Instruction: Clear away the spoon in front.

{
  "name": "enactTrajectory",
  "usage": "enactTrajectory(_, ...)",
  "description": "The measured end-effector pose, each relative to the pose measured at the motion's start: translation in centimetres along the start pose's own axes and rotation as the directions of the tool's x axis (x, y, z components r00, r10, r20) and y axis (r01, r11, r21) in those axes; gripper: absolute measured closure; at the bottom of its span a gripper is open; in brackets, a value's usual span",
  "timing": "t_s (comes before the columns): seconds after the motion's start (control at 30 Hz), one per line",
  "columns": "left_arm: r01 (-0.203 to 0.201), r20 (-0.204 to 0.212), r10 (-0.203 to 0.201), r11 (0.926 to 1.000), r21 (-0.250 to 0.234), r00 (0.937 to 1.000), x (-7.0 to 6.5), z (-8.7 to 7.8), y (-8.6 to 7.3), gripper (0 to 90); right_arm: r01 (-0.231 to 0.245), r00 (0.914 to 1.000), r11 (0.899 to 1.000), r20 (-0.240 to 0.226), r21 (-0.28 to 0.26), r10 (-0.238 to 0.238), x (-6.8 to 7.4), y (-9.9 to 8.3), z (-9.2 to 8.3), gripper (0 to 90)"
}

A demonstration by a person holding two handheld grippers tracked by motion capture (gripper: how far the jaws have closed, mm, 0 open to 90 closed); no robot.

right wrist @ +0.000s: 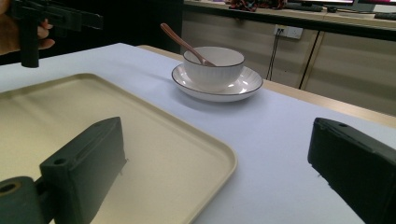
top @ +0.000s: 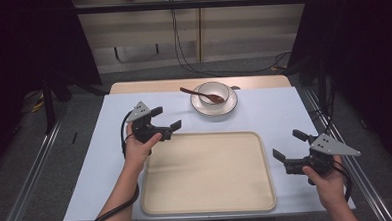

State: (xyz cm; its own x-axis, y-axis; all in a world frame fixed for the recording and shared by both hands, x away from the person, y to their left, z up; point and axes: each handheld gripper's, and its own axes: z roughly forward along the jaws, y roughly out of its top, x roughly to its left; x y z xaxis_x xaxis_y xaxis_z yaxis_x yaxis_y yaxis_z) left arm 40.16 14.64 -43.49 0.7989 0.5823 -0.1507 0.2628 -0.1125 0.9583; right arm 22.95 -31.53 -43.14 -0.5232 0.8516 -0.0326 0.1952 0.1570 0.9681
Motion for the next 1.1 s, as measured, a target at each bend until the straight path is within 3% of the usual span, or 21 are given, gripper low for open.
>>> enactTrajectory(0.23,0.007,-0.045,-0.007,1.0,0.0,0.9989,0.2,1.9,0.0,1.9,-0.005,1.0,1.0,0.004,-0.006,0.005,-0.1,0.0,-0.1,3.4)
enactTrajectory(0.27,0.016,-0.033,-0.017,0.9998,-0.008,0.9993,0.3,2.2,0.0,2.0,-0.008,1.0,1.0,0.003,-0.006,0.008,-0.2,0.0,-0.2,3.3)
enactTrajectory(0.43,0.027,-0.076,-0.027,0.9996,0.0,0.9967,0.5,3.2,0.3,2.7,-0.011,0.9999,1.0,0.005,-0.009,0.011,-0.3,0.1,-0.3,3.4)
enactTrajectory(0.47,0.046,-0.068,-0.046,0.9989,-0.013,0.9966,0.5,3.5,0.4,2.7,-0.011,0.9999,1.0,0.005,-0.009,0.011,-0.3,0.1,-0.2,3.4)
enactTrajectory(0.6,0.041,-0.071,-0.041,0.9991,-0.012,0.9966,0.5,4.2,0.7,2.7,-0.015,0.9999,1.0,0.001,-0.01,0.015,-0.2,0.1,-0.2,3.6)
enactTrajectory(0.7,0.035,-0.087,-0.034,0.9993,0.015,0.9957,0.7,5.2,1.1,2.7,-0.011,0.9999,1.0,0.004,-0.009,0.011,-0.2,0.1,-0.2,3.6)
enactTrajectory(0.83,0.052,-0.101,-0.051,0.9986,0.005,0.9935,0.8,6.1,1.5,2.3,-0.009,0.9999,1.0,0.007,-0.012,0.009,-0.3,0.1,-0.2,3.6)
enactTrajectory(0.97,0.049,-0.092,-0.048,0.9988,0.003,0.9946,0.9,6.7,1.7,1.8,-0.006,1.0,1.0,0.003,-0.01,0.006,-0.3,0.1,-0.3,3.6)
enactTrajectory(1.0,0.036,-0.102,-0.034,0.9993,0.015,0.9942,0.9,7.0,1.8,2.6,-0.007,1.0,1.0,0.005,-0.009,0.007,-0.3,0.1,-0.2,3.6)
enactTrajectory(1.1,0.041,-0.115,-0.04,0.9991,0.012,0.9925,1.0,7.4,1.9,2.0,-0.006,1.0,1.0,0.005,-0.003,0.006,-0.3,0.1,-0.3,3.6)
